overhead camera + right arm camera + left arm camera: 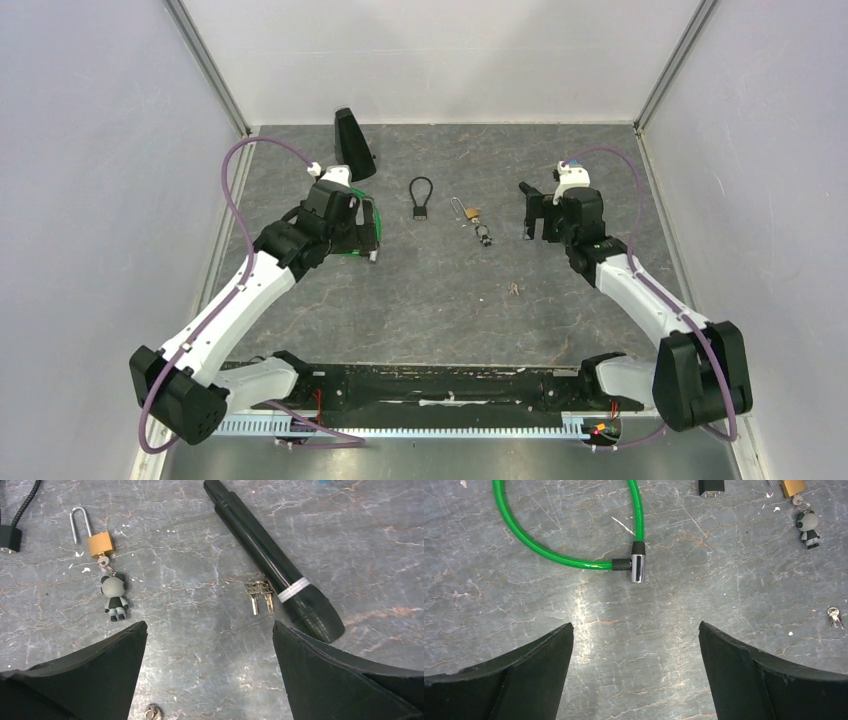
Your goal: Unlock with the key
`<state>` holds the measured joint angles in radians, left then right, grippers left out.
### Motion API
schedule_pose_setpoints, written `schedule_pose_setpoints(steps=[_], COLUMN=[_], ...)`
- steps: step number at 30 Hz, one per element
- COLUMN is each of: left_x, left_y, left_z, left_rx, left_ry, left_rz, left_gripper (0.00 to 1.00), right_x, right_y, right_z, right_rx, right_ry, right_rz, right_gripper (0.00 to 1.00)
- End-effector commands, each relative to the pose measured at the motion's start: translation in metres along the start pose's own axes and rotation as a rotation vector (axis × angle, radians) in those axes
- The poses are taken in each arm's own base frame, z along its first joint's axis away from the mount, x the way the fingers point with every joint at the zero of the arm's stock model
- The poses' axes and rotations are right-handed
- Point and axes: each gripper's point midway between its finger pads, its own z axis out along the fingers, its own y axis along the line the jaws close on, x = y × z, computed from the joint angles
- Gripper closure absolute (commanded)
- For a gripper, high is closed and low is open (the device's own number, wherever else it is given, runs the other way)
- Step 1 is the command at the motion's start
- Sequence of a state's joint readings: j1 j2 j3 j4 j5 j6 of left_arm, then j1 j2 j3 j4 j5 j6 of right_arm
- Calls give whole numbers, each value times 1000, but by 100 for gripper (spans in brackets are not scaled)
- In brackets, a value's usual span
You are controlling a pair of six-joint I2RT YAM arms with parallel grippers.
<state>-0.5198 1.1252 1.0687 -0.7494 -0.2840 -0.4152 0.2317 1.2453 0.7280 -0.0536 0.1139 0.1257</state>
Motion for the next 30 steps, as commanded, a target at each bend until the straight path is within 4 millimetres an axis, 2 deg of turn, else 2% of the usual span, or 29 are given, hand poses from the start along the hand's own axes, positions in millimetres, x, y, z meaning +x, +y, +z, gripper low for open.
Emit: schedule_pose_setpoints(steps=[1, 5, 10, 14, 18, 21, 27, 30], left_x=[-16, -7, 12, 25, 36, 40, 56, 64], left_y=[-19, -23, -15, -3, 6, 8, 10, 11], left_z=[3, 18, 38, 56, 77, 97, 135, 149], left_rx=[56, 34, -43, -123, -181, -204, -248, -257], left_ry=[-9, 40, 87, 104, 139, 164, 236, 272], left_rz=[-90, -129, -175, -211, -240, -258, -284, -291], left_gripper=[1, 4, 5, 8, 12, 14, 30, 33], right_x=[-12, -13, -7, 5, 11, 12, 18, 23], right_y=[-7, 5, -3, -10, -11, -12, -15, -14], right_z=[-14, -14, -16, -11, -5, -1, 2, 5], right_rx=[18, -43, -4, 38, 52, 62, 74, 67], right_ry=[-73, -66, -80, -28, -8, 3, 12, 22], right_rz=[-26, -24, -3, -1, 14, 17, 11, 14], right_gripper=[2, 2, 2, 2, 9, 10, 11, 11])
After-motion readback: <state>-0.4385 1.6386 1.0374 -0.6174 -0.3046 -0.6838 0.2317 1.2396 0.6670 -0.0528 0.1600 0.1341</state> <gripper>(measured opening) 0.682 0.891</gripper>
